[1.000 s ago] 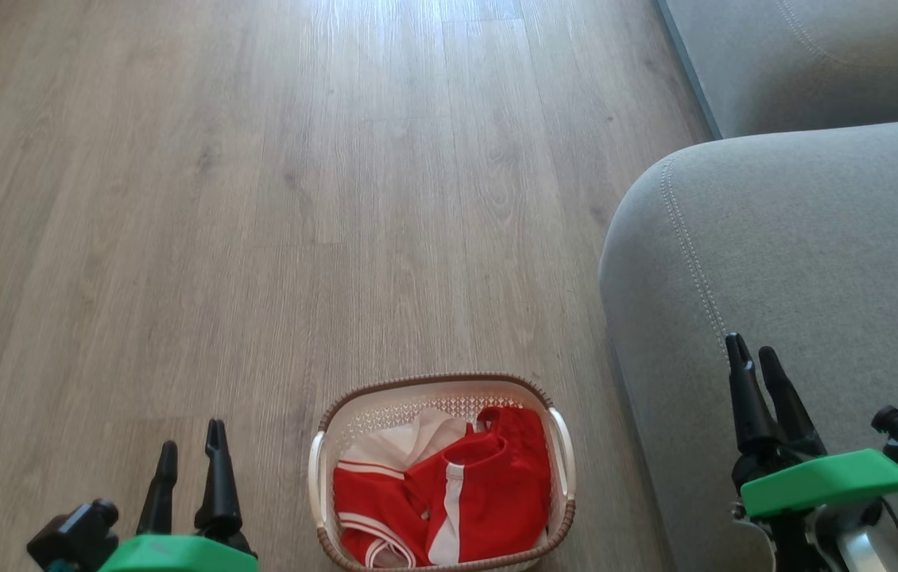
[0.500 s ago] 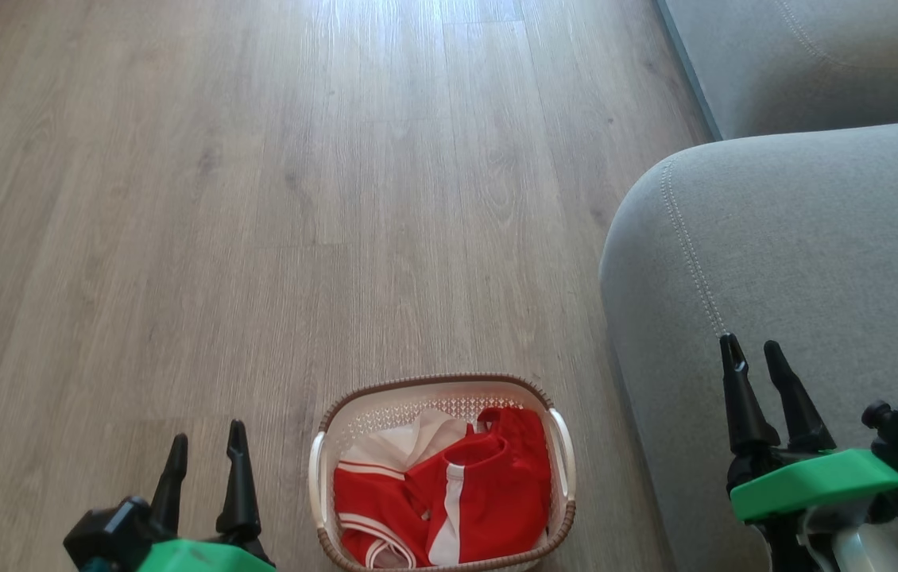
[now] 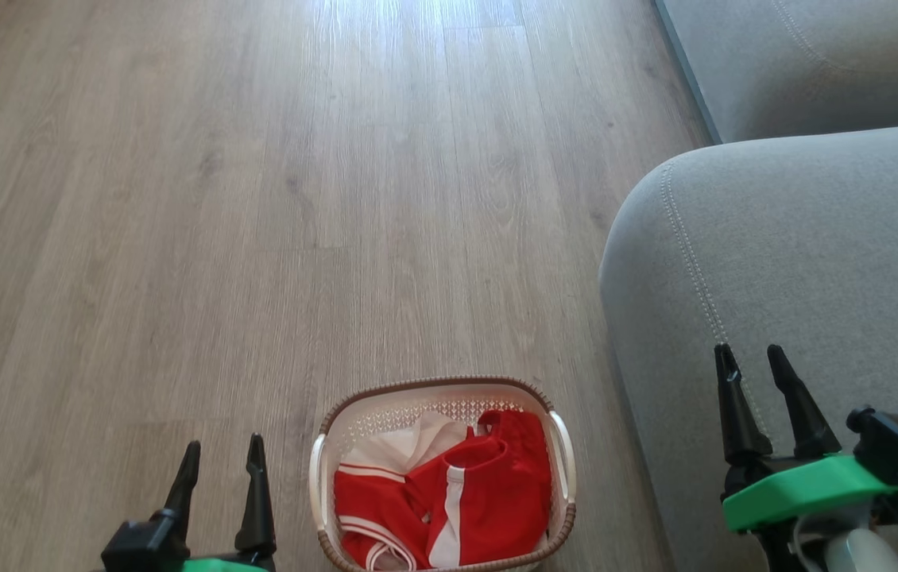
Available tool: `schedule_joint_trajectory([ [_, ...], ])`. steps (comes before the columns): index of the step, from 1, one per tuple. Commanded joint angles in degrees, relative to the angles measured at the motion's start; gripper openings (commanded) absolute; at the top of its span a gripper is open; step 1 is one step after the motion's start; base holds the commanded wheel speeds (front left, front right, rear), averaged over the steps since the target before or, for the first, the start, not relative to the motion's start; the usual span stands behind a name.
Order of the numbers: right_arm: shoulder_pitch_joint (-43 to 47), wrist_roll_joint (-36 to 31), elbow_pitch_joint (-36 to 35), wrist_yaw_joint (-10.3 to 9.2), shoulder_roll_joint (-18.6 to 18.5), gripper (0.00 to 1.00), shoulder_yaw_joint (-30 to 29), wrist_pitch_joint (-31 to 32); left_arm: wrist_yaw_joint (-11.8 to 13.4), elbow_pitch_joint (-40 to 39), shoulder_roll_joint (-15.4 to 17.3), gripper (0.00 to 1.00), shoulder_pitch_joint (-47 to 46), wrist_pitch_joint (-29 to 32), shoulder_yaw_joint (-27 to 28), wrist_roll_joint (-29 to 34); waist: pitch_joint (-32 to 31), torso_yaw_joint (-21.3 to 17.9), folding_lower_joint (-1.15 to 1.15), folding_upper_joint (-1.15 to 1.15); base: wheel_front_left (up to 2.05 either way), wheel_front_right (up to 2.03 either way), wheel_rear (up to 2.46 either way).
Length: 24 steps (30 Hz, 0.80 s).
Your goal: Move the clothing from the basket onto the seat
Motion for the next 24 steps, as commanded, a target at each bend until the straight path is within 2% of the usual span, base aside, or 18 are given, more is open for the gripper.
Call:
schedule_joint_trajectory([
  [1,-0.5,-3.1,-1.7,-0.01,0.3,1.00,0.4,-0.6,0.4,-1.6,1.1,1.00,-0.7,-1.1,1.3,2.5,-0.1,0.0,0.00,0.00,0.00,0.00,0.00],
  [20,0.7,-18.2,-1.8,-0.01,2.7,1.00,-2.1,-0.8,2.0,-1.1,1.4,1.00,1.0,-4.2,0.7,13.4,-0.9,0.1,0.00,0.00,0.00,0.00,0.00],
  [24,0.9,-18.4,-1.8,-0.01,2.7,1.00,-2.1,-0.8,1.8,-0.8,1.2,1.00,1.1,-4.2,1.1,13.0,-0.9,0.1,0.00,0.00,0.00,0.00,0.00],
])
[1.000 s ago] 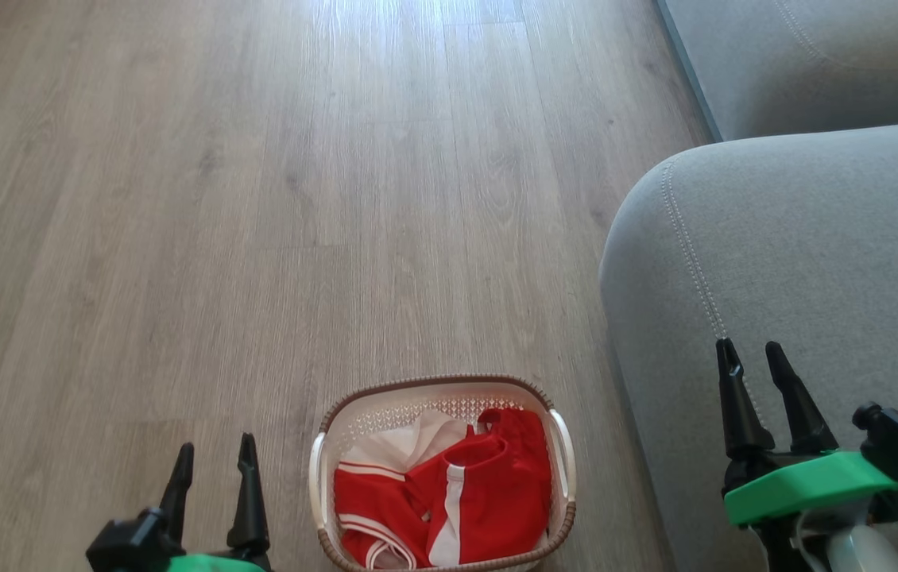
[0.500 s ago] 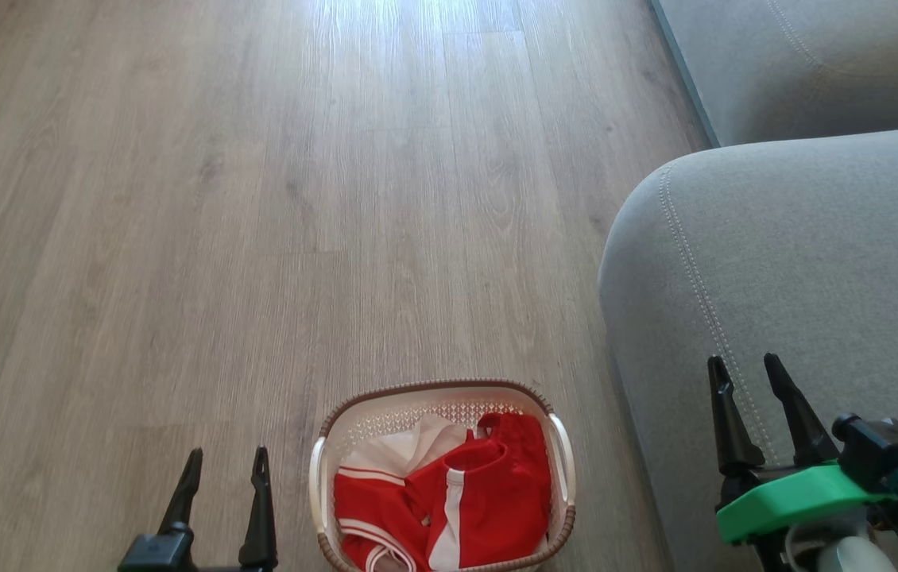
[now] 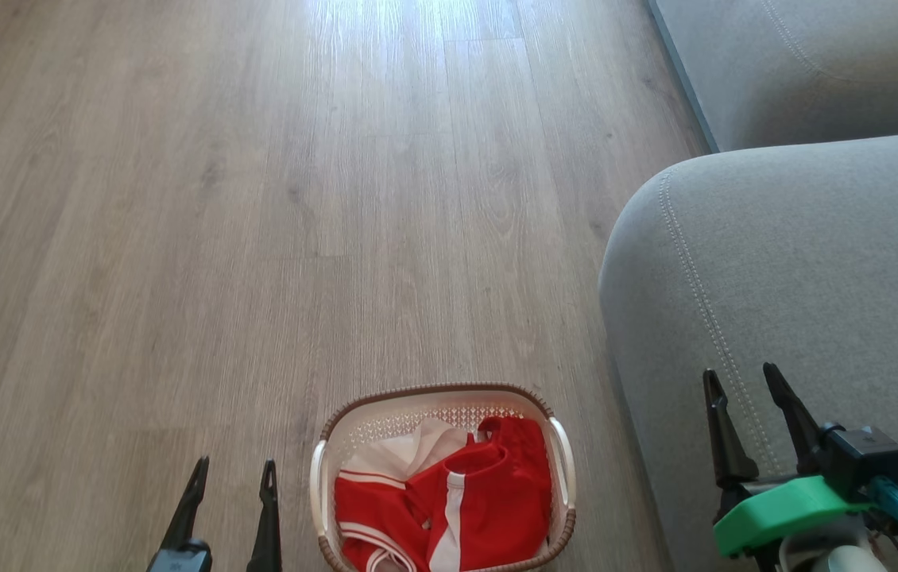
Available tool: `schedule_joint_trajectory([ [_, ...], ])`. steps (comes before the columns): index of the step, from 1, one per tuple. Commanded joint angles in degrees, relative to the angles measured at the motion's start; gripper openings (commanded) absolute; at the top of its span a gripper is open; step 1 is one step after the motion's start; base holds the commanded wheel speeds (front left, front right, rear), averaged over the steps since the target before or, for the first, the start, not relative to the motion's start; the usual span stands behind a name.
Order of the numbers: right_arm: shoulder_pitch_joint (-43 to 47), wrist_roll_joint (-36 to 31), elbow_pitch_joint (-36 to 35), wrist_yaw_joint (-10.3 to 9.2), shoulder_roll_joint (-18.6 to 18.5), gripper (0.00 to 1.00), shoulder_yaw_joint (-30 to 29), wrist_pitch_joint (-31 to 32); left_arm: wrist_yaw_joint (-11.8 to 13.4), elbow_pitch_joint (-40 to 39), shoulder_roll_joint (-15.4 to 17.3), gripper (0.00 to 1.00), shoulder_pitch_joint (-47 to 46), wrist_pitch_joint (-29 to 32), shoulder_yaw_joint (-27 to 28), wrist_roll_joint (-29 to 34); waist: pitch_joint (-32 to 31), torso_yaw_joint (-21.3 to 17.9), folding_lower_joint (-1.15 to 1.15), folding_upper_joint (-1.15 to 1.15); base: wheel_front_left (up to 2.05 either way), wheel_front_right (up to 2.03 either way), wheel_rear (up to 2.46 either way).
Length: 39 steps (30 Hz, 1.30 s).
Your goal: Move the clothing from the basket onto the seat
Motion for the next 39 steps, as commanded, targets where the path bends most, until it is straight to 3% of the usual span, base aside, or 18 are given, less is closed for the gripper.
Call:
schedule_joint_trajectory([
  [1,-1.2,-0.4,-2.0,-0.01,0.0,1.00,1.2,-0.8,0.2,-1.5,0.4,1.00,-1.2,-0.7,1.8,0.1,0.0,0.0,0.00,0.00,0.00,0.00,0.00],
  [39,-1.5,-0.6,-3.3,-0.01,0.0,1.00,0.2,-0.8,-1.0,0.4,-0.1,1.00,-2.6,-0.7,1.7,0.4,1.5,0.2,0.00,0.00,0.00,0.00,0.00],
])
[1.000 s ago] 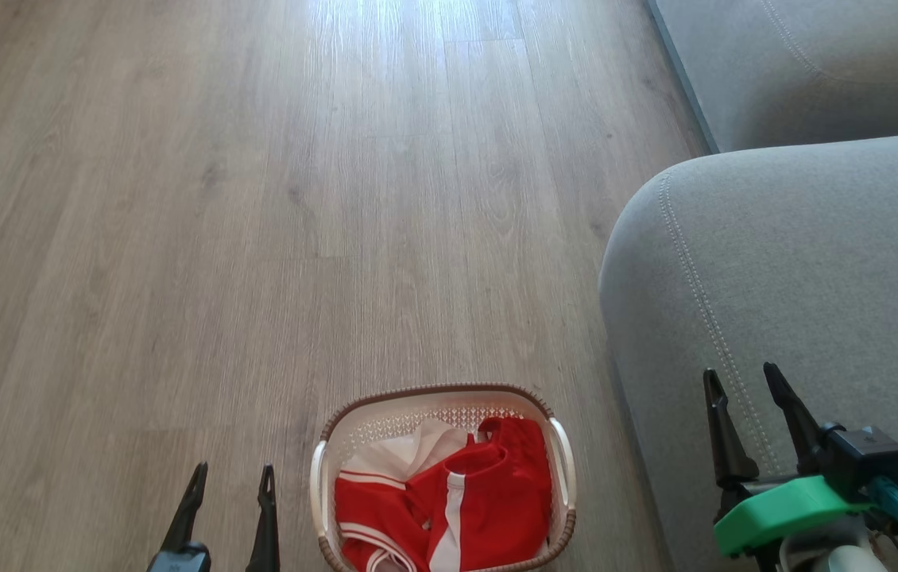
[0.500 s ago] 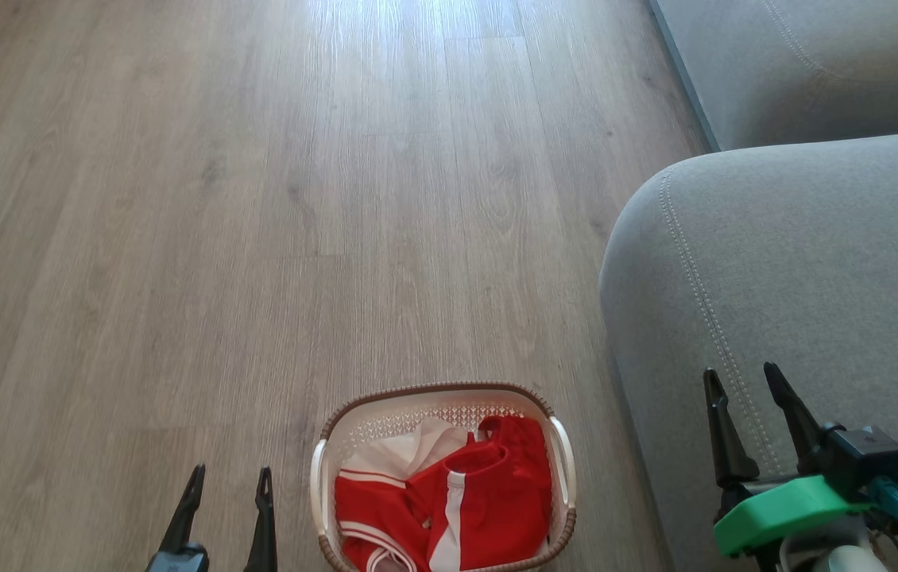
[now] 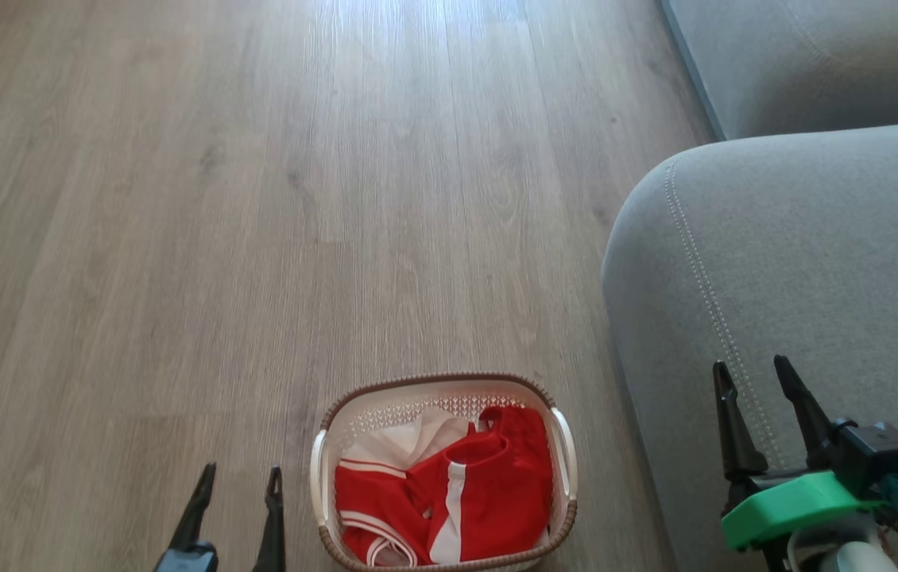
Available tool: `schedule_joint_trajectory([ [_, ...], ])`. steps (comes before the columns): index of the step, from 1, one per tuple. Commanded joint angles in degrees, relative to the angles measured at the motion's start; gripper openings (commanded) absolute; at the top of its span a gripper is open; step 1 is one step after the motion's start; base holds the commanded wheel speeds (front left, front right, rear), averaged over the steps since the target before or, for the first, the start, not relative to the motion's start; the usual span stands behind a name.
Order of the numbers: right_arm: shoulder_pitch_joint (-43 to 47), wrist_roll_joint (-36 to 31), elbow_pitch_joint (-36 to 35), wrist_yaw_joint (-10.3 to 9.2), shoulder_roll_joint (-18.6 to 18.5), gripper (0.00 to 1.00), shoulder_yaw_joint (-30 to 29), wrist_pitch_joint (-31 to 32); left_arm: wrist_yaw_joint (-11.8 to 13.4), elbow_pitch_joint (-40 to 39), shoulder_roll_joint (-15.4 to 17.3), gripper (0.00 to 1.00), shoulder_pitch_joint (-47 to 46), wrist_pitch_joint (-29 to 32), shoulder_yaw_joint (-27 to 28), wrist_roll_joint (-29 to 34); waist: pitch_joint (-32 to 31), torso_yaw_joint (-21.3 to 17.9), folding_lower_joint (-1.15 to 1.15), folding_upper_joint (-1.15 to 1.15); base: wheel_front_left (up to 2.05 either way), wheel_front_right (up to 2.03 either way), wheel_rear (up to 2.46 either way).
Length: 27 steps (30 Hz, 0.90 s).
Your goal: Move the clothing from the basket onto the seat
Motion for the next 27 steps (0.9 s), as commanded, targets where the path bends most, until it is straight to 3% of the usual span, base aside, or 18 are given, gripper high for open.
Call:
schedule_joint_trajectory([
  [1,-1.6,-0.6,-2.5,-0.01,0.0,1.00,0.9,-0.7,-0.5,-1.3,-0.1,1.00,-2.7,-0.7,1.2,0.5,0.6,0.1,0.00,0.00,0.00,0.00,0.00],
  [9,-4.3,-1.7,-5.1,-0.01,0.0,1.00,-1.2,-0.7,-3.0,2.6,-0.6,1.00,-9.1,-0.7,-2.1,1.2,6.2,-0.7,0.00,0.00,0.00,0.00,0.00],
  [19,-15.9,-2.2,-11.9,-0.01,0.0,1.00,-4.2,-0.7,-7.1,14.5,-1.6,1.00,-27.0,-0.7,-6.3,2.2,25.0,-4.8,0.00,0.00,0.00,0.00,0.00],
  [27,-22.2,-1.2,-15.9,-0.01,0.0,1.00,-4.8,-0.7,-9.9,26.5,-2.0,1.00,-38.6,-0.7,-10.9,4.3,35.3,-8.4,0.00,0.00,0.00,0.00,0.00],
])
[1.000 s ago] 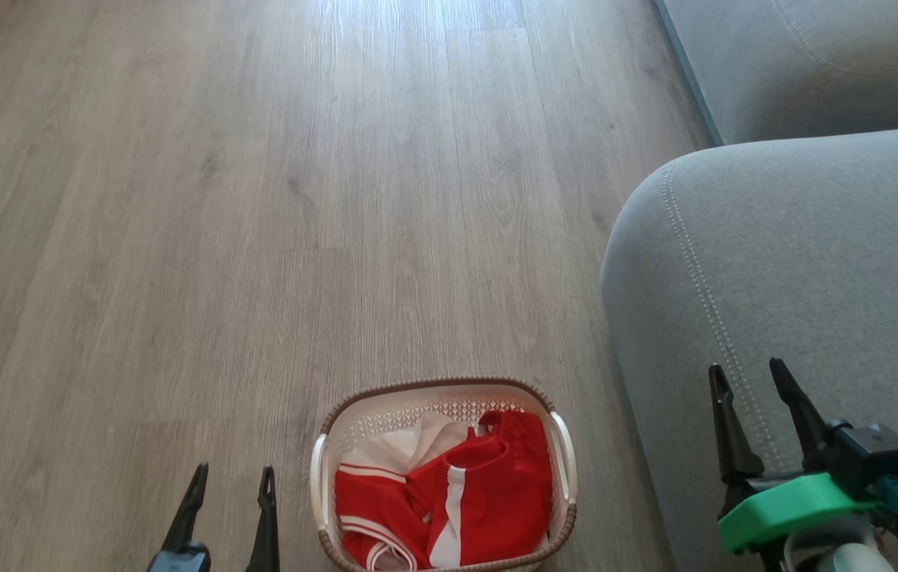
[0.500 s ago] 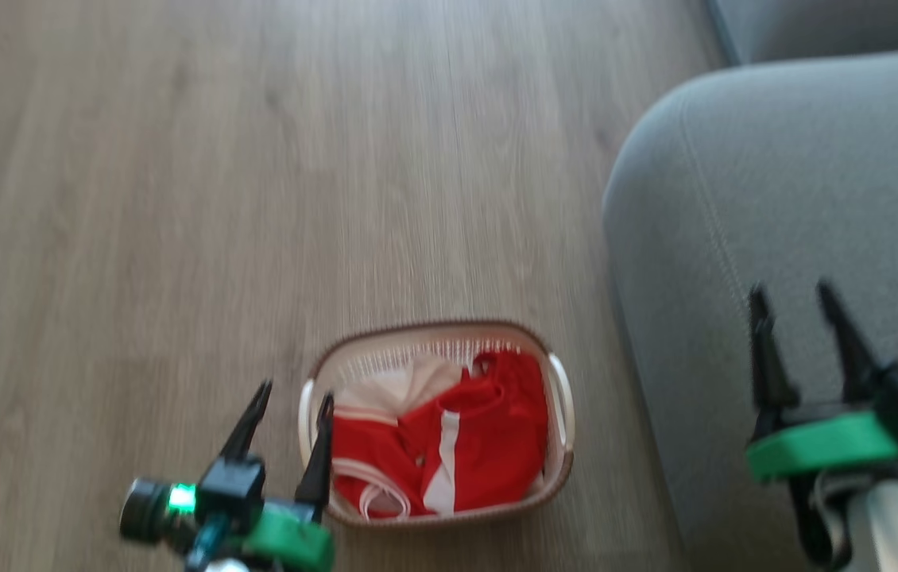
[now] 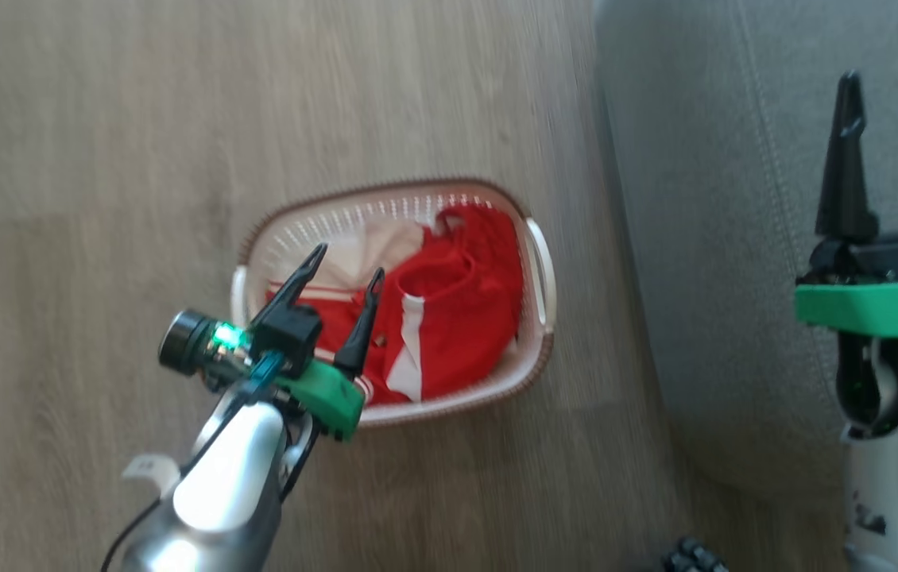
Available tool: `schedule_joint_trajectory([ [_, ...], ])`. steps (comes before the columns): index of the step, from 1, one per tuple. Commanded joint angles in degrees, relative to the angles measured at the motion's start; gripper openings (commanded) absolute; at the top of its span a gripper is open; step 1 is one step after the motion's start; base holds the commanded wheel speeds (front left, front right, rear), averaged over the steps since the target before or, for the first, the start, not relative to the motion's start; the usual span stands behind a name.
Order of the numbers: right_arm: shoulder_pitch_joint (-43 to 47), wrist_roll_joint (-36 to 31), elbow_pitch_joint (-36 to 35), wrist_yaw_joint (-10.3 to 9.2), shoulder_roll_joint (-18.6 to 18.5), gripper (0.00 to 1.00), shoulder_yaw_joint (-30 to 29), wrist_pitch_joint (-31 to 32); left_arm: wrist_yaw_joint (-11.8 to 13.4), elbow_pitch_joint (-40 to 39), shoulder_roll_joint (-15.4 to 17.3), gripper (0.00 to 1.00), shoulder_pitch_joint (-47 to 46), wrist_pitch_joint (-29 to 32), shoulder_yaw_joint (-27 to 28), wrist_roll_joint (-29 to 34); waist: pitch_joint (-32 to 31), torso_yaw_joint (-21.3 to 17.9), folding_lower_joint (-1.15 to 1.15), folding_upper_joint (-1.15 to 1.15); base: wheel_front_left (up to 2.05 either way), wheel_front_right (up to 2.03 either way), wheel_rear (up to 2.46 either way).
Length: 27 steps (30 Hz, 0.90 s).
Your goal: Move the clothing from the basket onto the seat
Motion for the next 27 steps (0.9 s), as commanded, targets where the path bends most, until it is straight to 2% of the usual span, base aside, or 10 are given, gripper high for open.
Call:
schedule_joint_trajectory([
  [1,-1.4,0.7,-2.9,-0.02,-0.2,1.00,1.0,-0.4,-0.6,1.3,0.6,1.00,-1.9,-0.7,0.1,1.1,6.7,-3.6,0.00,0.00,0.00,0.00,0.00],
  [10,-4.3,2.3,-6.2,-0.02,-0.2,1.00,1.8,-0.4,-2.2,14.3,0.4,1.00,-10.4,-0.7,-4.7,2.8,13.4,-6.4,0.00,0.00,0.00,0.00,0.00],
  [18,-6.1,4.1,-8.1,-0.02,-0.2,1.00,2.6,-0.4,-2.4,23.4,0.3,1.00,-17.4,-0.7,-7.7,3.8,18.7,-9.3,0.00,0.00,0.00,0.00,0.00],
  [27,-6.3,5.1,-8.7,-0.02,-0.2,1.00,2.8,-0.4,-2.8,30.8,0.3,1.00,-21.1,0.6,-10.2,3.8,20.7,-11.4,0.00,0.00,0.00,0.00,0.00],
])
